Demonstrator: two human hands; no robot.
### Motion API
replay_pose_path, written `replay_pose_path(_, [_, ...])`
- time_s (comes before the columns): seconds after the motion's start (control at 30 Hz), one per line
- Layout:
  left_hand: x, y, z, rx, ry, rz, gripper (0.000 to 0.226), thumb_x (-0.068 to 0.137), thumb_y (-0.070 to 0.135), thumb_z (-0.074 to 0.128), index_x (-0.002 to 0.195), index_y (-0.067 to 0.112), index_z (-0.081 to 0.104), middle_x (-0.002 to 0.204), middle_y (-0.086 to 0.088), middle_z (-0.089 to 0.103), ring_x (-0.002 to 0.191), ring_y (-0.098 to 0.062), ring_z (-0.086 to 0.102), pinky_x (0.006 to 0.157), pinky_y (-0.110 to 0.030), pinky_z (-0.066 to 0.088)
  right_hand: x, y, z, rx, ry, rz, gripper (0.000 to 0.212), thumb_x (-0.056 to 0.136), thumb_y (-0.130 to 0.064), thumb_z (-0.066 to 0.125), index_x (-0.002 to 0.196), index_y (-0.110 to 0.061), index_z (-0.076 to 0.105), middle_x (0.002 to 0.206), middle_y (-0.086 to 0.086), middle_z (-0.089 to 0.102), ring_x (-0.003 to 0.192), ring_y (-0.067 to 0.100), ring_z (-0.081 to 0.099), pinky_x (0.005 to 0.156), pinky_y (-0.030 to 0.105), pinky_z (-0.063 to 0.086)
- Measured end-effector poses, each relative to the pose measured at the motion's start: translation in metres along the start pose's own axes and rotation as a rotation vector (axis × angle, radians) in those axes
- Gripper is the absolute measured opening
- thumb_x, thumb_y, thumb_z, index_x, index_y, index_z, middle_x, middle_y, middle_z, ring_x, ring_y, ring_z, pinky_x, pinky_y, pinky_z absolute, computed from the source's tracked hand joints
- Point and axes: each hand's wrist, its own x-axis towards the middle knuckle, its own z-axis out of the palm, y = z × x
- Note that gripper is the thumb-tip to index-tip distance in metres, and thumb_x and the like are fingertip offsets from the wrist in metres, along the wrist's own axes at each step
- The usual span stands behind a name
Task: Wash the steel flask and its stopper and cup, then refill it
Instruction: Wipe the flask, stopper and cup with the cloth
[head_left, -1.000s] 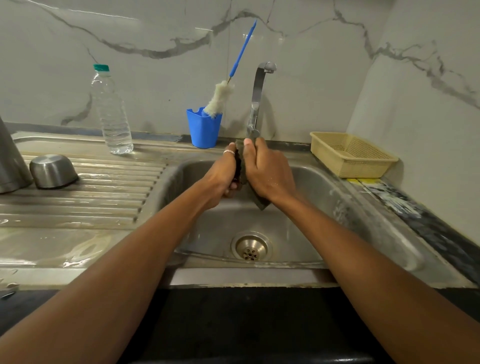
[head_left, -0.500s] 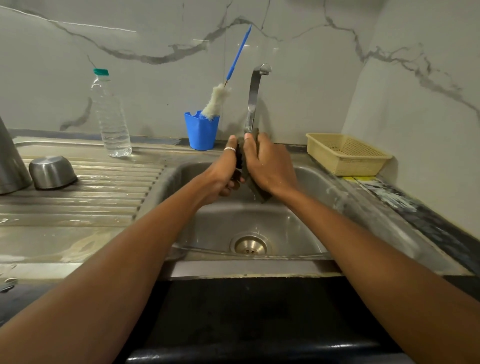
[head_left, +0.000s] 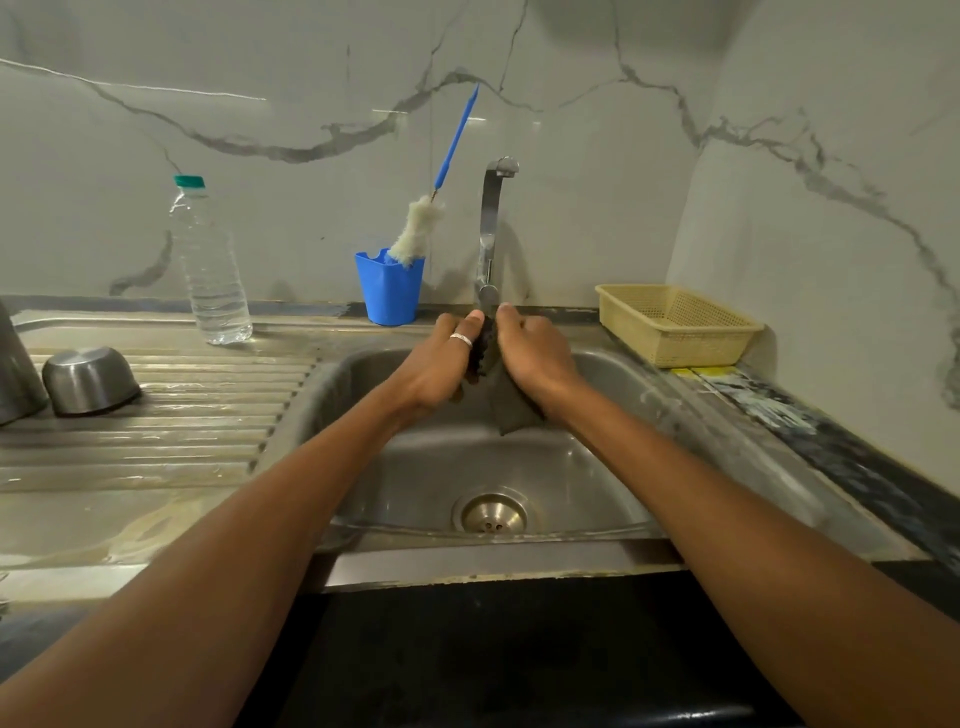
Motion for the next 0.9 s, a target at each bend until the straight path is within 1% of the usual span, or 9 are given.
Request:
replay_pose_path(0.1, [0.0,-0.001,-0.001,-0.187,-0.053,-0.194,0.066,0.104,0.065,0.014,0.078,0.019,0.054,0.069,-0.001,0.059,0.052,-0.01,0.037,0.046,-0.023,0.025,-0.004,0.004,0.001,-0.244,0.136,-0.403,0.048,0.106,-0.05,0.033,0.086,-0.015,0.06,0.075,0.002,0.066,0.07,0.023,0.063,0.064,0.037,0.046])
replay_pose_path(0.2, [0.004,-0.006,-0.003,-0.229,-0.008,-0.262,0.074,0.101,0.072,0.013,0.068,0.019,0.054,0.062,-0.001,0.057,0.047,-0.009,0.035,0.045,-0.022,0.024,-0.001,0.009,0.004,-0.268,0.168,-0.526,0.044,0.104,-0.052,0.033,0.083,-0.018,0.052,0.066,-0.002,0.062,0.06,0.021,0.06,0.059,0.042,0.05])
replay_pose_path(0.3, [0.009,-0.011,-0.001,-0.064,0.126,-0.092,0.069,0.101,0.07,0.017,0.084,0.017,0.059,0.081,-0.01,0.064,0.066,-0.019,0.057,0.061,-0.032,0.044,-0.002,0.002,0.008,-0.18,0.085,-0.339,0.051,0.103,-0.056,0.03,0.092,-0.017,0.062,0.082,0.006,0.07,0.078,0.027,0.066,0.076,0.046,0.054])
replay_pose_path(0.37, [0.006,-0.018,0.0,0.169,0.172,0.09,0.063,0.101,0.069,0.021,0.099,0.016,0.055,0.094,-0.007,0.065,0.087,-0.022,0.062,0.077,-0.039,0.047,-0.002,-0.001,0.007,0.048,-0.108,-0.008,0.051,0.103,-0.05,0.034,0.101,-0.014,0.07,0.095,0.008,0.073,0.089,0.026,0.068,0.086,0.045,0.056])
replay_pose_path(0.47, [0.001,-0.022,0.001,0.353,0.147,0.212,0.053,0.102,0.065,0.022,0.099,0.02,0.05,0.089,0.004,0.06,0.084,-0.012,0.058,0.072,-0.033,0.043,-0.008,-0.001,-0.003,0.396,-0.358,0.276,0.038,0.102,-0.037,0.042,0.099,-0.012,0.071,0.089,0.004,0.073,0.076,0.017,0.064,0.074,0.033,0.055])
replay_pose_path(0.57, [0.001,-0.013,0.009,0.125,0.147,0.138,0.055,0.103,0.066,0.024,0.094,0.019,0.05,0.087,0.002,0.061,0.077,-0.015,0.058,0.068,-0.034,0.046,-0.006,0.001,-0.001,0.086,-0.103,0.096,0.051,0.103,-0.045,0.035,0.097,-0.01,0.071,0.103,0.011,0.072,0.092,0.027,0.065,0.087,0.04,0.052])
replay_pose_path(0.77, [-0.004,-0.002,0.003,-0.439,-0.012,-0.301,0.075,0.097,0.077,0.014,0.067,0.019,0.05,0.057,-0.001,0.048,0.044,-0.01,0.035,0.039,-0.021,0.025,-0.005,0.004,0.004,-0.289,0.234,-0.53,0.046,0.104,-0.054,0.03,0.085,-0.02,0.053,0.071,0.001,0.065,0.064,0.024,0.062,0.06,0.041,0.05])
replay_pose_path(0.83, [-0.004,-0.002,0.003,-0.345,0.107,-0.224,0.067,0.102,0.07,0.018,0.07,0.02,0.05,0.061,-0.001,0.054,0.05,-0.012,0.042,0.046,-0.025,0.033,-0.006,0.001,0.007,-0.239,0.188,-0.509,0.045,0.105,-0.051,0.03,0.09,-0.018,0.056,0.076,0.003,0.067,0.07,0.026,0.064,0.066,0.041,0.051])
replay_pose_path(0.9, [-0.006,-0.003,0.006,-0.077,0.306,-0.012,0.055,0.105,0.061,0.021,0.081,0.023,0.052,0.08,-0.005,0.065,0.068,-0.016,0.053,0.067,-0.034,0.042,-0.006,-0.006,0.009,0.002,0.036,-0.249,0.05,0.105,-0.047,0.03,0.096,-0.013,0.065,0.09,0.007,0.071,0.085,0.027,0.066,0.082,0.043,0.053])
